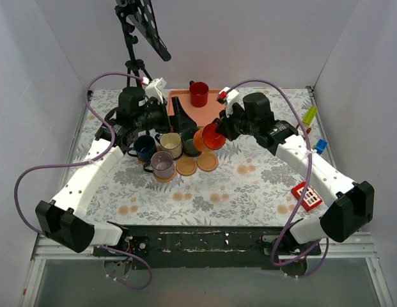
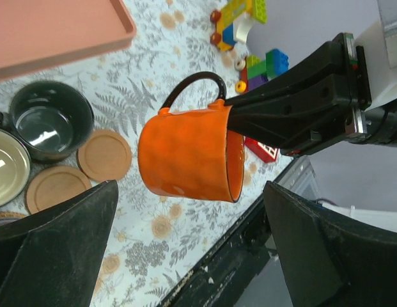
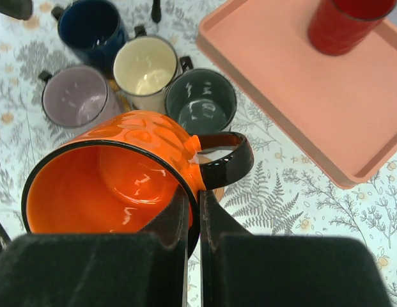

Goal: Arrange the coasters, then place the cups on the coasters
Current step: Pick up the cup from the tray, then place the cup on the coaster.

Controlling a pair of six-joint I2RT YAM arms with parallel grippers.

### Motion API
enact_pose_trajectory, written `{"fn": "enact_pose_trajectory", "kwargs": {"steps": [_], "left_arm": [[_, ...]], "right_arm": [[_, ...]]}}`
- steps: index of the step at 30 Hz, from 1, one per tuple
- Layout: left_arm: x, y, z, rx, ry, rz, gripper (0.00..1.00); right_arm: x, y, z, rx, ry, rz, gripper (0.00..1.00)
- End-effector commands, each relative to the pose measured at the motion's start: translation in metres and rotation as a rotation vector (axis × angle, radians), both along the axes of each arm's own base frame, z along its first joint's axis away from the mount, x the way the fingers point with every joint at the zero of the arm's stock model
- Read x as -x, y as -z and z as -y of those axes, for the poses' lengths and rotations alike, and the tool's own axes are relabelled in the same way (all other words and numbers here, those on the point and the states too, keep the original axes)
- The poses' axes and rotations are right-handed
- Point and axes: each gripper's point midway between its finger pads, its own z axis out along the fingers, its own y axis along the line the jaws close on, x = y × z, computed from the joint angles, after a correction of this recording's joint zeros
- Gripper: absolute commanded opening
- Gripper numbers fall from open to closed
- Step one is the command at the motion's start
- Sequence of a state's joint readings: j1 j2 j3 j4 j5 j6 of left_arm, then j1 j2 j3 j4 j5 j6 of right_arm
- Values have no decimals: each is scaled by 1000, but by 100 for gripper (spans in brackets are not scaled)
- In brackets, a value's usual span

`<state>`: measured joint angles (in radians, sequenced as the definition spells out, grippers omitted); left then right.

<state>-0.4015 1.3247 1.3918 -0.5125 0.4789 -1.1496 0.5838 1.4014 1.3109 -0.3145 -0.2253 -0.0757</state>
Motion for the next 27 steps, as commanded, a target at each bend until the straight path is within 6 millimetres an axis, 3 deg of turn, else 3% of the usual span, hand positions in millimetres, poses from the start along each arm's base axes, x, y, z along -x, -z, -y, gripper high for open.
{"fn": "enact_pose_trajectory", "kwargs": {"steps": [1, 9, 14, 16, 20, 27], "left_arm": [[21, 5, 7, -16, 63, -1, 98], [29, 51, 12, -235, 51, -35, 98], [19, 75, -11, -358, -58, -49, 93], [17, 77, -14, -375, -70, -42, 90], [19, 87, -13, -376, -74, -71, 75], [18, 101, -11, -362, -90, -95, 73]], "right_arm": [[6, -22, -19, 38, -136, 109, 1], [14, -13, -46, 158, -216, 145, 1], [18, -13, -56, 158, -227, 163, 1], [20, -13, -58, 160, -233, 169, 1], [23, -12, -63, 173, -235, 176, 1], [28, -13, -71, 174, -234, 189, 1]]}}
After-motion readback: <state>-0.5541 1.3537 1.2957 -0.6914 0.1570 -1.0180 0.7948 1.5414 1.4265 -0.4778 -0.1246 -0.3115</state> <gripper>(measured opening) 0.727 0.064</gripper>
